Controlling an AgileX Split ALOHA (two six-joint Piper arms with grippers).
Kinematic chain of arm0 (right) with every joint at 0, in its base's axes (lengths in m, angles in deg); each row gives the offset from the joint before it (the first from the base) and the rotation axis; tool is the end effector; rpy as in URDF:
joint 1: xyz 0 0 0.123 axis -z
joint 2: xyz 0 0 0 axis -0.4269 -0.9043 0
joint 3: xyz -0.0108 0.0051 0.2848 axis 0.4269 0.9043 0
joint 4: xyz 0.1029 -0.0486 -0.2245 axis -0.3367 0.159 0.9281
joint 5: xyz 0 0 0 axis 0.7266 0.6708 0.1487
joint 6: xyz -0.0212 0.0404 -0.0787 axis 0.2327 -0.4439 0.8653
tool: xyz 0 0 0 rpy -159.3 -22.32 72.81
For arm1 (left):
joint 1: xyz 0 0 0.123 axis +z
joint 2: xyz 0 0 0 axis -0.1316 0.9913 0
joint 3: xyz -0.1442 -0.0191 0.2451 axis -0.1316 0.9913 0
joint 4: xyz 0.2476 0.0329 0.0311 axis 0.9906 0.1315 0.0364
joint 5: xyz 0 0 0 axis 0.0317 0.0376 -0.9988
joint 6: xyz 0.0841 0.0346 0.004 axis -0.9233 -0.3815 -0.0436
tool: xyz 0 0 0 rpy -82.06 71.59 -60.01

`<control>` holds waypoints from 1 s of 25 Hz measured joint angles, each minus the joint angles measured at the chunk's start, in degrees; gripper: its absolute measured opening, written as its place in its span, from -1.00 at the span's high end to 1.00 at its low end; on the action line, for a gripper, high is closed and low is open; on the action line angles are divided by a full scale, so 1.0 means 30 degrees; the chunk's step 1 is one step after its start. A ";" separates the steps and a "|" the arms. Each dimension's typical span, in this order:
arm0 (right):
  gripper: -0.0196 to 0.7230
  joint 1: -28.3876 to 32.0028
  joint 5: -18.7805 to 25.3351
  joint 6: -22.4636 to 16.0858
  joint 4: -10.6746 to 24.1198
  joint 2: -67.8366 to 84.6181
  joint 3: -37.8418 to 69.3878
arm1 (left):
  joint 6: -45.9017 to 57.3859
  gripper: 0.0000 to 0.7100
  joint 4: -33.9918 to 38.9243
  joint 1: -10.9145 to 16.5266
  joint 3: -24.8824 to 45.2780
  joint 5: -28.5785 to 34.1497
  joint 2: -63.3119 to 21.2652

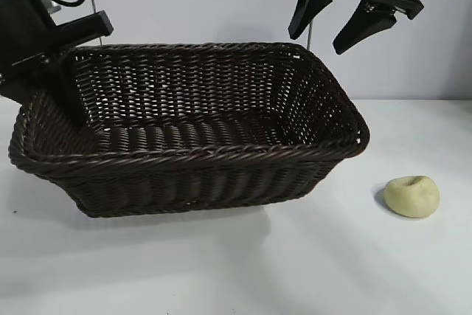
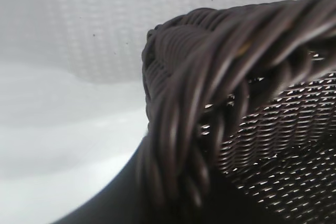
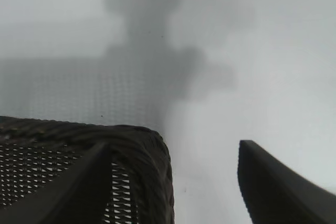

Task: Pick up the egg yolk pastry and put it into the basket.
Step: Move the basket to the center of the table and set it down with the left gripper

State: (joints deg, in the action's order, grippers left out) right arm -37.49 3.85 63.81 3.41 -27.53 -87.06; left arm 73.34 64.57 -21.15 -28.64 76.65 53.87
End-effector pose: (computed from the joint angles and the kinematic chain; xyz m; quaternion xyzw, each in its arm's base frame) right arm 0.4014 0.1125 0.2897 -0.0827 0.9533 0.1744 0.2322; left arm 0.3443 -0.1161 0.2221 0.0032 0.9820 -0.1881 0.0167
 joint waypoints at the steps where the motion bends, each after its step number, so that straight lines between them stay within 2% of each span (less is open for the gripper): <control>1: -0.39 0.0000 0.0000 0.0000 0.0000 0.0000 0.0000 | -0.0201 0.72 -0.0149 0.0000 -0.0354 0.0141 0.0406; 10: -0.39 0.0000 0.0000 0.0000 0.0000 0.0000 0.0000 | -0.0960 0.72 -0.0450 -0.0434 -0.2906 0.0956 0.3222; 25: -0.39 0.0000 0.0000 0.0000 0.0000 0.0000 0.0000 | -0.1877 0.72 -0.0524 -0.0708 -0.3179 -0.0383 0.4986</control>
State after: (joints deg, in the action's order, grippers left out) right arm -37.49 3.85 63.81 3.41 -27.53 -87.06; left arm 67.71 63.00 -23.28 -38.18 75.50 68.83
